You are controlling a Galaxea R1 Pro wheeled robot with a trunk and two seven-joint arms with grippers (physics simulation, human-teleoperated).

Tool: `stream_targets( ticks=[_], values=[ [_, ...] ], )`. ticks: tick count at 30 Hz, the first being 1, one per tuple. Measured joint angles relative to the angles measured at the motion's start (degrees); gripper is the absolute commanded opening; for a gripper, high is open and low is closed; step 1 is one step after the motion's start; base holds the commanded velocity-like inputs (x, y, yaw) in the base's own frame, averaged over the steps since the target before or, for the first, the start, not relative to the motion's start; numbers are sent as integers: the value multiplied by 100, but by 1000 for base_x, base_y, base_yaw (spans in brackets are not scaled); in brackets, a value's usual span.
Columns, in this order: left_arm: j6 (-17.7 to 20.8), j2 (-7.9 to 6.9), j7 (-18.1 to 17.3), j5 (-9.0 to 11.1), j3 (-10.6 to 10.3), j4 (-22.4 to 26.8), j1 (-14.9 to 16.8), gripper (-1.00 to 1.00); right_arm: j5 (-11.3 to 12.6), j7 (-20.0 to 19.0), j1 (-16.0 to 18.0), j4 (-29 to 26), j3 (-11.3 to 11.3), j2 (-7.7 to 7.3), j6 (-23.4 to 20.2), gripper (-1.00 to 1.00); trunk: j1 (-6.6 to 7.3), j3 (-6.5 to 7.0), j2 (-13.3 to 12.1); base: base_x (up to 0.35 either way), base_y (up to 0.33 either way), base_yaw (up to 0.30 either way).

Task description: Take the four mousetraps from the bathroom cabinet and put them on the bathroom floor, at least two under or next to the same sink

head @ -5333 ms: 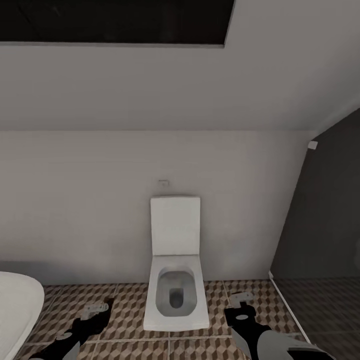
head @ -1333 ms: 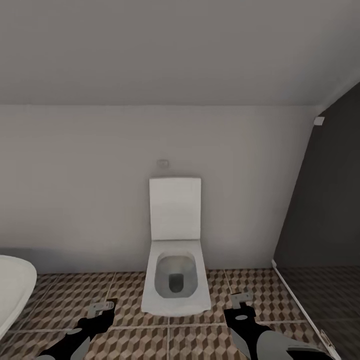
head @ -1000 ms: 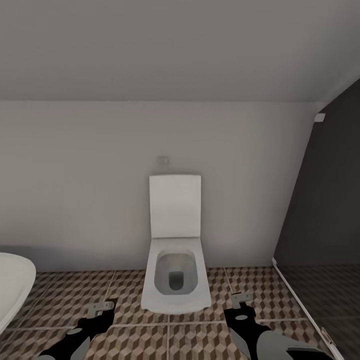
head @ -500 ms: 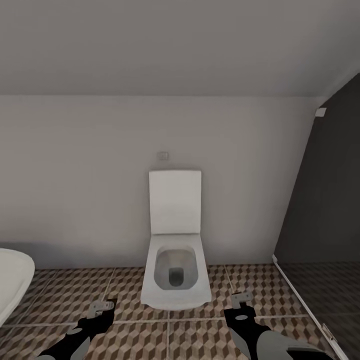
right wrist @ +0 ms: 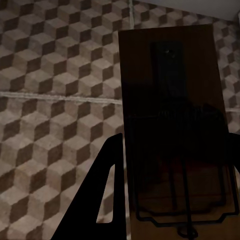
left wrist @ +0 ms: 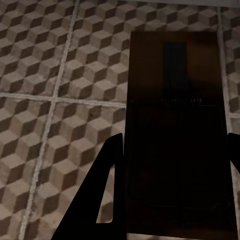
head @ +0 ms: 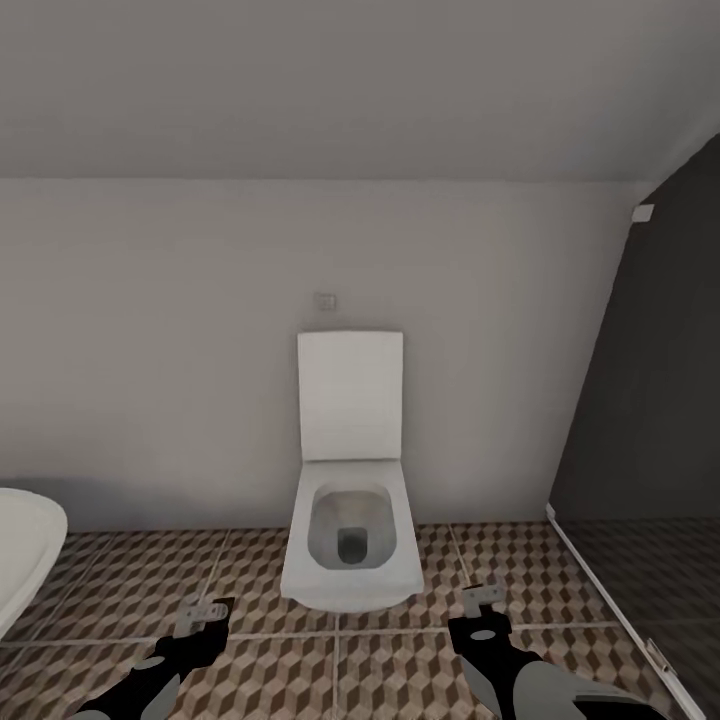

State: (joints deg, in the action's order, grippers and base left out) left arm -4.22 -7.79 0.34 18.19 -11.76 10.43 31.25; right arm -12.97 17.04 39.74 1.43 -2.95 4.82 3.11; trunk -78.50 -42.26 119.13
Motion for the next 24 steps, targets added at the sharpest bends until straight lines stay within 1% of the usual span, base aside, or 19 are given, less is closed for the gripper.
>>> stream_targets(
  ticks=[24],
  values=[
    [3,0,-8,-1,-4,-20,0,-100,6,0,0,0,0,-5,-8,-100,-527,-431,963,0,0,0]
  ],
)
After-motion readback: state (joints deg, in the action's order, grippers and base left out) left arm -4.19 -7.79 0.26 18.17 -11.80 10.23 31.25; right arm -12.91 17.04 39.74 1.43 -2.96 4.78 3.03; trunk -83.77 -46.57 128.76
